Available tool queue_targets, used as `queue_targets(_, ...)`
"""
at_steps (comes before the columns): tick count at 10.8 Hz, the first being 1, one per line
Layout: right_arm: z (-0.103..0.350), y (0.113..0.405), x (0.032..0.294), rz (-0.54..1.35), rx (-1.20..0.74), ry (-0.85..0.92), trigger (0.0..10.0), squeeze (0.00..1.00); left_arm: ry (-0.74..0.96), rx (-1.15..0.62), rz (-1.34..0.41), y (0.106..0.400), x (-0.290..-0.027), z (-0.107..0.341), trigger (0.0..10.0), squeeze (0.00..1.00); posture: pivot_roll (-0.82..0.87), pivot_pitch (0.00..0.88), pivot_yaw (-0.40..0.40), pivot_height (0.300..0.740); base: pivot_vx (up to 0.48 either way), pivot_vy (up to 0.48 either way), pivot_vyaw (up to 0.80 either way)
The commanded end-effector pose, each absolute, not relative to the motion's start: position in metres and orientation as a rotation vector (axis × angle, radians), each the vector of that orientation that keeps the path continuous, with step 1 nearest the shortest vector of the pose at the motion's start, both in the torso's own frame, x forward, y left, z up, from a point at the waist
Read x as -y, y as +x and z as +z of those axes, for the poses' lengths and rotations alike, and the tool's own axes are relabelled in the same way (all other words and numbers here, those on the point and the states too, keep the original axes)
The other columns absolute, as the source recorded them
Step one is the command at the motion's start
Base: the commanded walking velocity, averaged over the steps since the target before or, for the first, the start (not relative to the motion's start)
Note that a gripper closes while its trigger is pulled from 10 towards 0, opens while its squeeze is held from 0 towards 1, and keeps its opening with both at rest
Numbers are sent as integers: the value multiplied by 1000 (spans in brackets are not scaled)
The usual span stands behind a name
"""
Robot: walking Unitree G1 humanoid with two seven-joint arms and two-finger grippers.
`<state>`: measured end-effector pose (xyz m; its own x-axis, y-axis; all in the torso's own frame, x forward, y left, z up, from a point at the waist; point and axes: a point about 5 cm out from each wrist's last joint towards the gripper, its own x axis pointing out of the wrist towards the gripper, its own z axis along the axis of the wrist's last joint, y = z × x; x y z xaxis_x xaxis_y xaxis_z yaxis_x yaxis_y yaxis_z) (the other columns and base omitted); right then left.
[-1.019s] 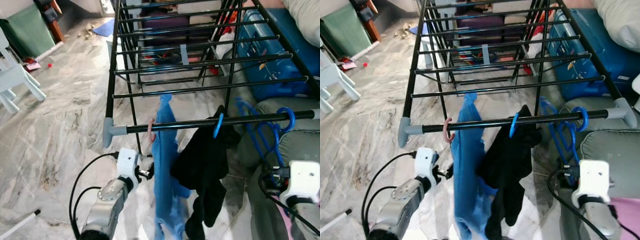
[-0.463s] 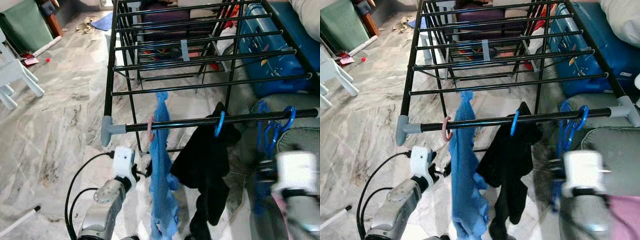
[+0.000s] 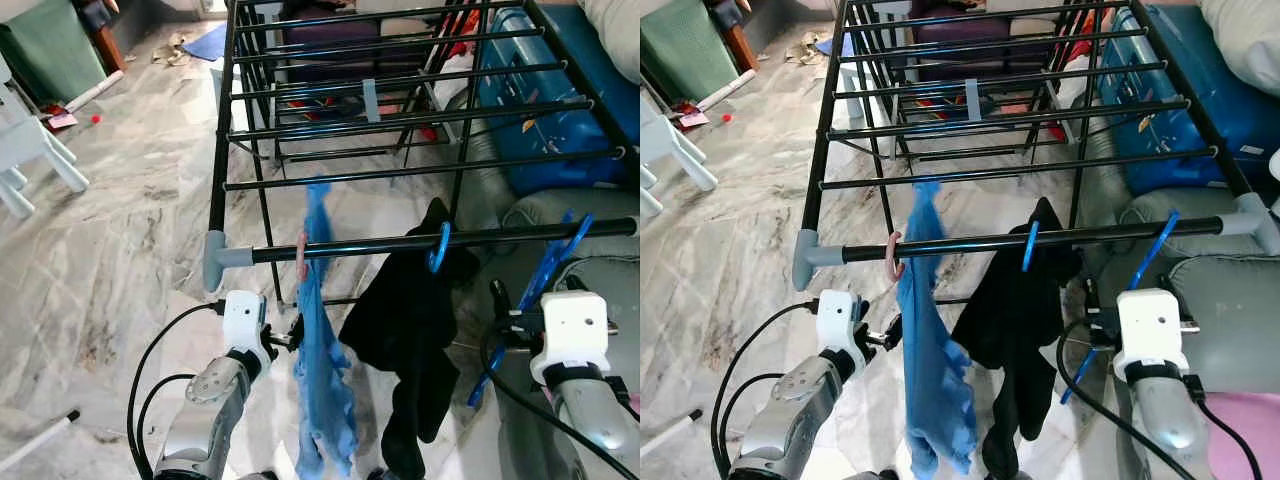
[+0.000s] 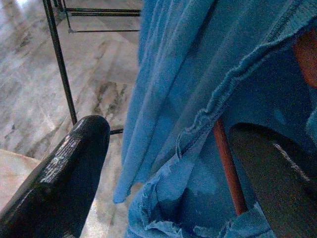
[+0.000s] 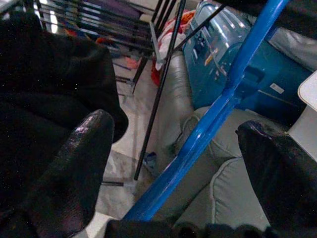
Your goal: Hang hanger
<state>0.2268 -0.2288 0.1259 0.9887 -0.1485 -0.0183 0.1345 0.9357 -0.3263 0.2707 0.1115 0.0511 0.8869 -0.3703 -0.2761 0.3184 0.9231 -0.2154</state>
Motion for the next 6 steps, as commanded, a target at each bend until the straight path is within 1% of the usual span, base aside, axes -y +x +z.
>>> queue_targets(1, 126, 228, 231, -151, -41, -343, 10000, 1000, -163, -346, -347, 269, -113, 46, 10000, 0, -160, 94, 32, 740, -270, 0, 0)
queue_targets(2, 127, 230, 231, -151, -37, -347, 10000, 1000, -162, -346, -347, 269, -113, 46, 10000, 0, -160, 89, 30, 740, -277, 0, 0)
queue_targets(3, 127, 230, 231, -147, -34, -351, 10000, 965, -159, -349, -350, 268, -112, 45, 10000, 0, -160, 79, 29, 740, -315, 0, 0)
queue_targets(4, 127, 230, 231, -147, -32, -354, 10000, 906, -157, -349, -352, 268, -112, 44, 10000, 0, -160, 79, 29, 740, -330, 0, 0)
queue_targets(5, 126, 231, 230, -141, -34, -361, 10000, 773, -154, -352, -355, 268, -111, 44, 10000, 0, -161, 73, 29, 740, -334, 0, 0)
queue_targets(6, 125, 232, 231, -144, -37, -355, 10000, 545, -149, -353, -361, 268, -110, 44, 10000, 0, -161, 70, 29, 740, -330, 0, 0)
